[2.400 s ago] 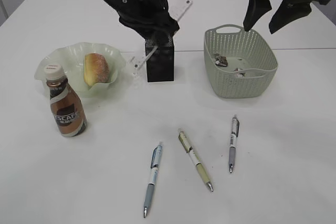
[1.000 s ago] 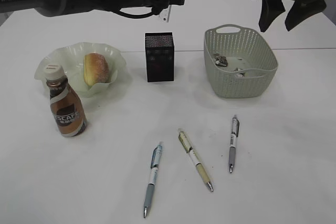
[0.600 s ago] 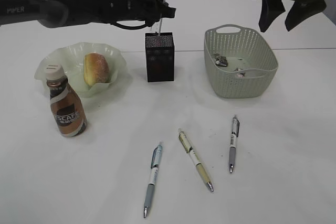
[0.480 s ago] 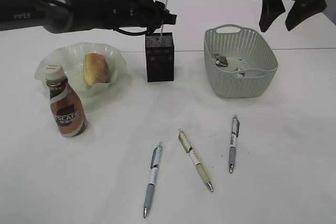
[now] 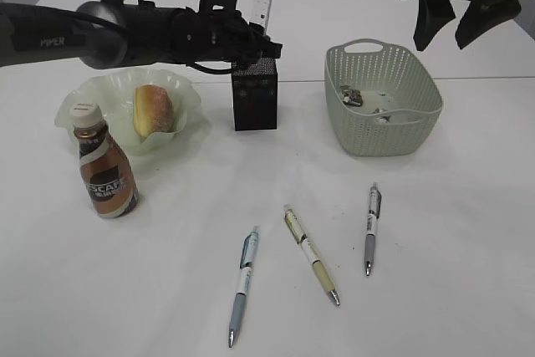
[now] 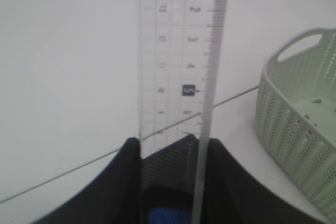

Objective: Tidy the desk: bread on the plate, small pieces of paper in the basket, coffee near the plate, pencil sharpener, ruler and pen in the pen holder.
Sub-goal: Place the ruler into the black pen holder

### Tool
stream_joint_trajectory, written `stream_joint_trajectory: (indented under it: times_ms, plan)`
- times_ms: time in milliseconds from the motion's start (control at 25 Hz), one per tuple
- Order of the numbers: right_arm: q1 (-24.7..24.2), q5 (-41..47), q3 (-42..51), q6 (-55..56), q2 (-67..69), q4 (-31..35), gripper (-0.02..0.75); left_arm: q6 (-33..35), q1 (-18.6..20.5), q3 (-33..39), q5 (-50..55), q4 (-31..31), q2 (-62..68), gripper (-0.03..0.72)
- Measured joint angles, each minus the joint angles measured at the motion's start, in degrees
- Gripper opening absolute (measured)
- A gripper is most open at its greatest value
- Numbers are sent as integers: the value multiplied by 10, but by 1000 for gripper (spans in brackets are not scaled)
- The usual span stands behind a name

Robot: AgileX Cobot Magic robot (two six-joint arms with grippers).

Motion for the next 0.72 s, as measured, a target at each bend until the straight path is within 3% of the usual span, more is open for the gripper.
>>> stream_joint_trajectory:
  times_ms: [720]
  plan:
    - [0, 0, 0, 0, -1, 0, 402, 0, 0, 0, 1, -2, 5, 259]
